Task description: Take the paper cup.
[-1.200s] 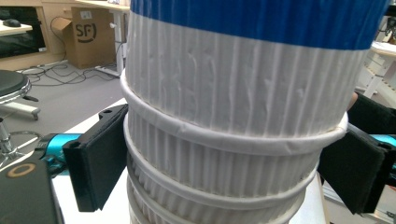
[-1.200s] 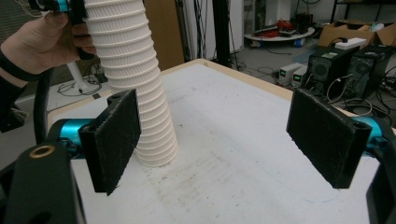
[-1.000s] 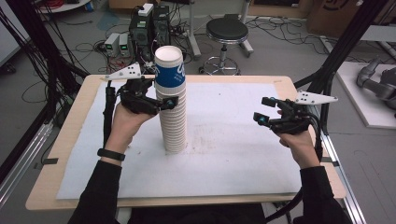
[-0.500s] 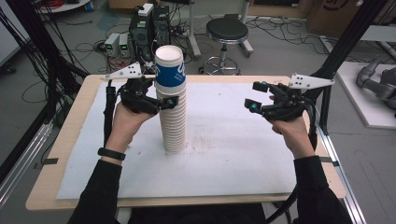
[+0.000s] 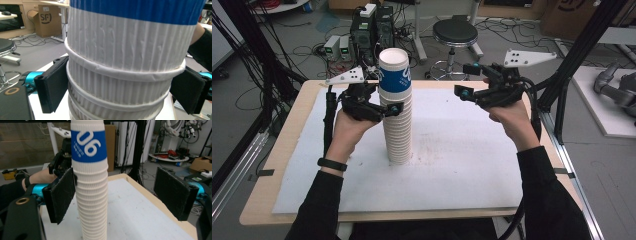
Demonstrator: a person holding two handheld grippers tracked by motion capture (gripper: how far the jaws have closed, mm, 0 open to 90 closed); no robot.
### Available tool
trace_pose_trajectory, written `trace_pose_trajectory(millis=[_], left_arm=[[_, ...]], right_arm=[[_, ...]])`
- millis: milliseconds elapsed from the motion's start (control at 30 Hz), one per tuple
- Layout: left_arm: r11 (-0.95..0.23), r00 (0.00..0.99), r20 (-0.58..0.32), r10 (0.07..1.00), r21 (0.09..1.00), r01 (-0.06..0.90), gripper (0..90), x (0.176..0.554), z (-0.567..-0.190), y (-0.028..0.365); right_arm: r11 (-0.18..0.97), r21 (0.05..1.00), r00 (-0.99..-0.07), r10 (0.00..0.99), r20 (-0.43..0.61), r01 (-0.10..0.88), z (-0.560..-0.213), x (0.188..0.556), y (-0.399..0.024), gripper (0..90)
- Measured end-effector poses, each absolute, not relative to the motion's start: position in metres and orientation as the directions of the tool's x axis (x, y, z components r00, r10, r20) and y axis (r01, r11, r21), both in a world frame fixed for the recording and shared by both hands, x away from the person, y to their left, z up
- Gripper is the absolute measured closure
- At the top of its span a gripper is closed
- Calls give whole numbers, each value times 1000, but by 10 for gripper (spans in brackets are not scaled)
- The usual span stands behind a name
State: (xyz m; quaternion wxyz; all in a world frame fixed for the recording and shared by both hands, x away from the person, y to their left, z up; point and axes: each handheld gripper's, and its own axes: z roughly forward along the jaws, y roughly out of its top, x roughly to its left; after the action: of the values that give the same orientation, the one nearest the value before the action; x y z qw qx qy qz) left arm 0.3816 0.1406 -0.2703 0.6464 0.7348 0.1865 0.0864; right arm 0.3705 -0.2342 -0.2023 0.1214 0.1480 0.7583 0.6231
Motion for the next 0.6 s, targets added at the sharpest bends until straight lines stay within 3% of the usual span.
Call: trace_pose_trajectory(millis=[600], left_arm=[[-92,916,-117,385,982,164,112,383,-271,141]], right_arm=[[218,975,-957,290,-16,49,-163,390,-150,179]])
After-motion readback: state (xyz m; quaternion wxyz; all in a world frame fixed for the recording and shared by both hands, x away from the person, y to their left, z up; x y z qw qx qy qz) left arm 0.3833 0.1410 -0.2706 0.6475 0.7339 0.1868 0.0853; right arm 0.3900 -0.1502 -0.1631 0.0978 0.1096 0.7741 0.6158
